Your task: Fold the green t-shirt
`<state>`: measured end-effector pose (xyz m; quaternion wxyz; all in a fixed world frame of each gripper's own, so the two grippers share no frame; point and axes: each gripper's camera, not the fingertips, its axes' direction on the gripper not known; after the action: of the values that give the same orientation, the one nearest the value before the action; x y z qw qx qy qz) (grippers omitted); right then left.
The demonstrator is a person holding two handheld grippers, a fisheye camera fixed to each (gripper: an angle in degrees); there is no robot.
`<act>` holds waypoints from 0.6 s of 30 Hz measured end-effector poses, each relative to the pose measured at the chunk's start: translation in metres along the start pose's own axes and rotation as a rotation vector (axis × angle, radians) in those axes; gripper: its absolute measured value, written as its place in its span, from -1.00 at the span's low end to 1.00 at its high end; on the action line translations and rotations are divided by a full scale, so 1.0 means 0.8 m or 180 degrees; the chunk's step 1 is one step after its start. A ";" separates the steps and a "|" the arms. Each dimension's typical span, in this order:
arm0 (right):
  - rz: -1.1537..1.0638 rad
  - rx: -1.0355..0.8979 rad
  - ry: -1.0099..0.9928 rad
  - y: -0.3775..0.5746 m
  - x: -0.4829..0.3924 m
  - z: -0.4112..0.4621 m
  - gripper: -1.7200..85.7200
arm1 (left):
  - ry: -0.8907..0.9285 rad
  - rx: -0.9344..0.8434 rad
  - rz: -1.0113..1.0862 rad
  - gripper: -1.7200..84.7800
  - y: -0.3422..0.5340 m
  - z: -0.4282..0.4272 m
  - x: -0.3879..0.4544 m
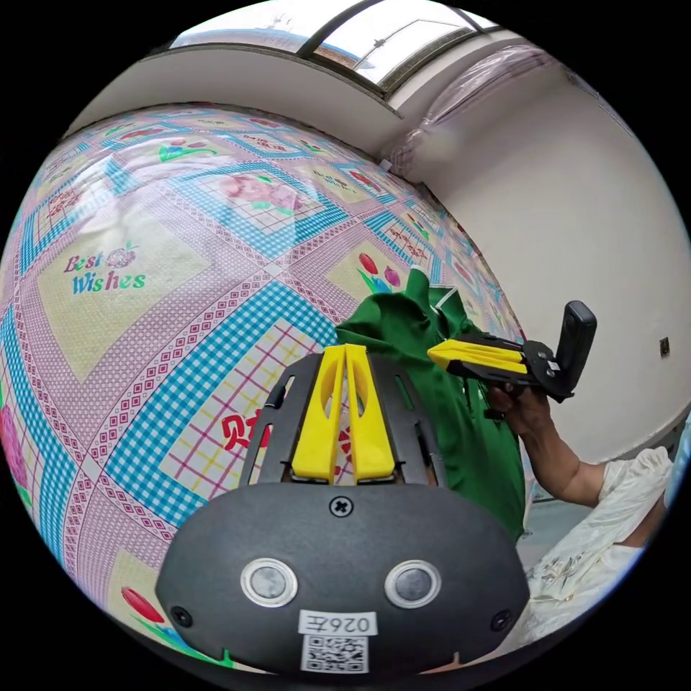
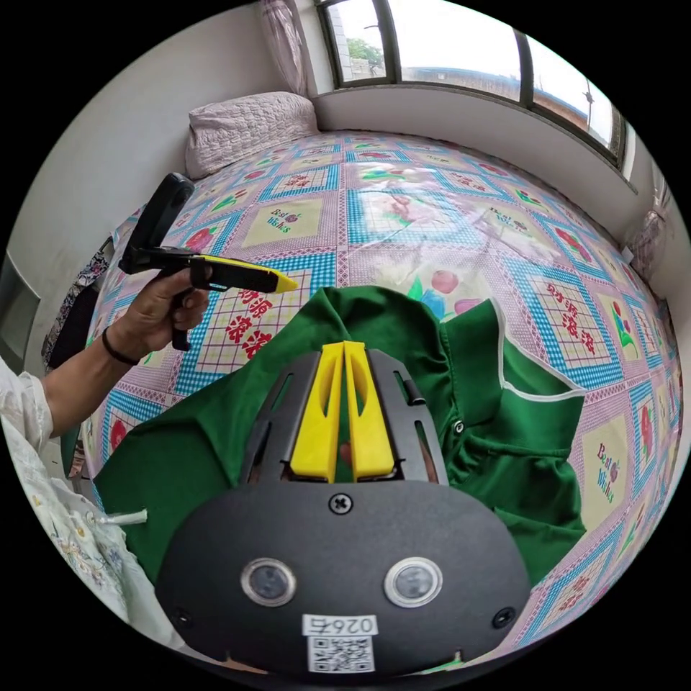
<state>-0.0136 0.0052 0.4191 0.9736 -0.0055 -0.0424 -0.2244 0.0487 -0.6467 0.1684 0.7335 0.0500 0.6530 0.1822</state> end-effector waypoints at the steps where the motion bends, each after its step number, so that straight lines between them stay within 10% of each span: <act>1: -0.0002 0.0000 -0.0004 -0.003 -0.001 0.003 -0.98 | -0.0033 0.0003 -0.0009 -0.98 -0.001 0.002 0.002; 14: -0.0285 -0.0205 0.0058 -0.069 -0.019 0.045 -0.98 | 0.0076 -0.0179 0.0217 -0.67 -0.036 0.027 0.042; 18: -0.0193 -0.0249 -0.0048 -0.056 -0.014 0.051 -0.98 | 0.0051 -0.0570 0.0406 -0.86 -0.049 0.053 0.060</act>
<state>-0.0461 -0.0288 0.4588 0.9650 -0.0439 -0.0411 -0.2552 0.1020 -0.6599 0.1172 0.7167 0.0242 0.6354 0.2864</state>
